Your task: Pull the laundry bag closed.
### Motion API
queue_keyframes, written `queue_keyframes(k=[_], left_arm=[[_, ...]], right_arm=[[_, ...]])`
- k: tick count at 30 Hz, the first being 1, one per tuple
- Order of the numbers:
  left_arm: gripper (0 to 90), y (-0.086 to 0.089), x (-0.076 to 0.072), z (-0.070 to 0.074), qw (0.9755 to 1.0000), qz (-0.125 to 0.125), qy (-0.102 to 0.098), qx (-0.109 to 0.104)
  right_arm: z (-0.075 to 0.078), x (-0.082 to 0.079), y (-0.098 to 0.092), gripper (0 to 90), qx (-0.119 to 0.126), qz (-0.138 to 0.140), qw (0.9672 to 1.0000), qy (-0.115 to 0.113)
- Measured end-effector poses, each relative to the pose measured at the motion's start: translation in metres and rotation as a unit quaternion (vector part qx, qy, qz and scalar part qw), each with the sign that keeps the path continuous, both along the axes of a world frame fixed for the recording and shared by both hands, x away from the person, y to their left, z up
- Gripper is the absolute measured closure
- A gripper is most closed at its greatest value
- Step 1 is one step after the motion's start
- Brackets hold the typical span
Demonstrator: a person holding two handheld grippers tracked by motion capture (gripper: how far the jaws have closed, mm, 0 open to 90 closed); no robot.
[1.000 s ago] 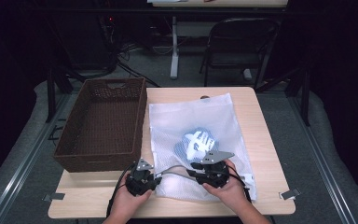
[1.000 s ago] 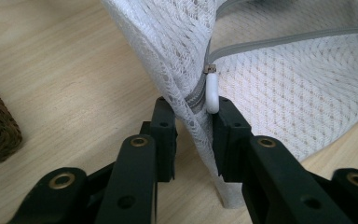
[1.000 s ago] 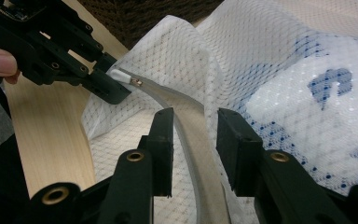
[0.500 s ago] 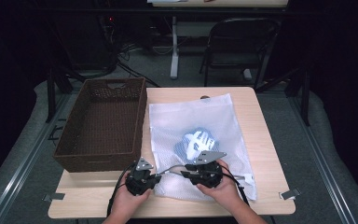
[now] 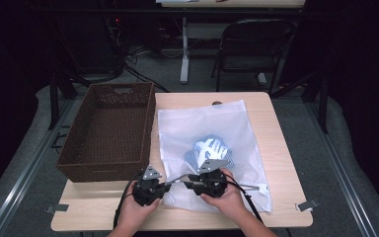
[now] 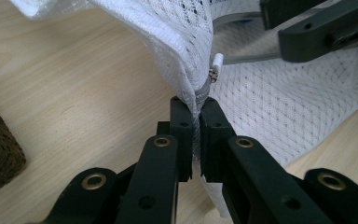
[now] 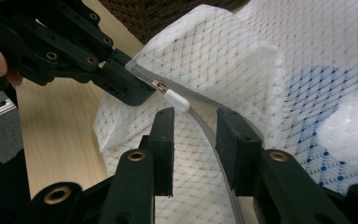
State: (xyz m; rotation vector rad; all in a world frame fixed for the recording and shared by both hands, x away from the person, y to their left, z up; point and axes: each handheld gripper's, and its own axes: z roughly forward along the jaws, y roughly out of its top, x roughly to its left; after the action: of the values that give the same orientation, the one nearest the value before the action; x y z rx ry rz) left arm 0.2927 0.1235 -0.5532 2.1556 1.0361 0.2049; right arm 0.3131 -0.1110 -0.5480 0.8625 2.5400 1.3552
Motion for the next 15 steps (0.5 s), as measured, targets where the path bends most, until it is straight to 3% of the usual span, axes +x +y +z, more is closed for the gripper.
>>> queue_keyframes(k=[15], left_arm=[[86.8,-0.0012,-0.0003,0.0056,0.9996,-0.014,-0.017,-0.017]], right_arm=[[-0.0098,0.0059,0.0107,66.8,-0.010,0.019,0.9998,0.001]])
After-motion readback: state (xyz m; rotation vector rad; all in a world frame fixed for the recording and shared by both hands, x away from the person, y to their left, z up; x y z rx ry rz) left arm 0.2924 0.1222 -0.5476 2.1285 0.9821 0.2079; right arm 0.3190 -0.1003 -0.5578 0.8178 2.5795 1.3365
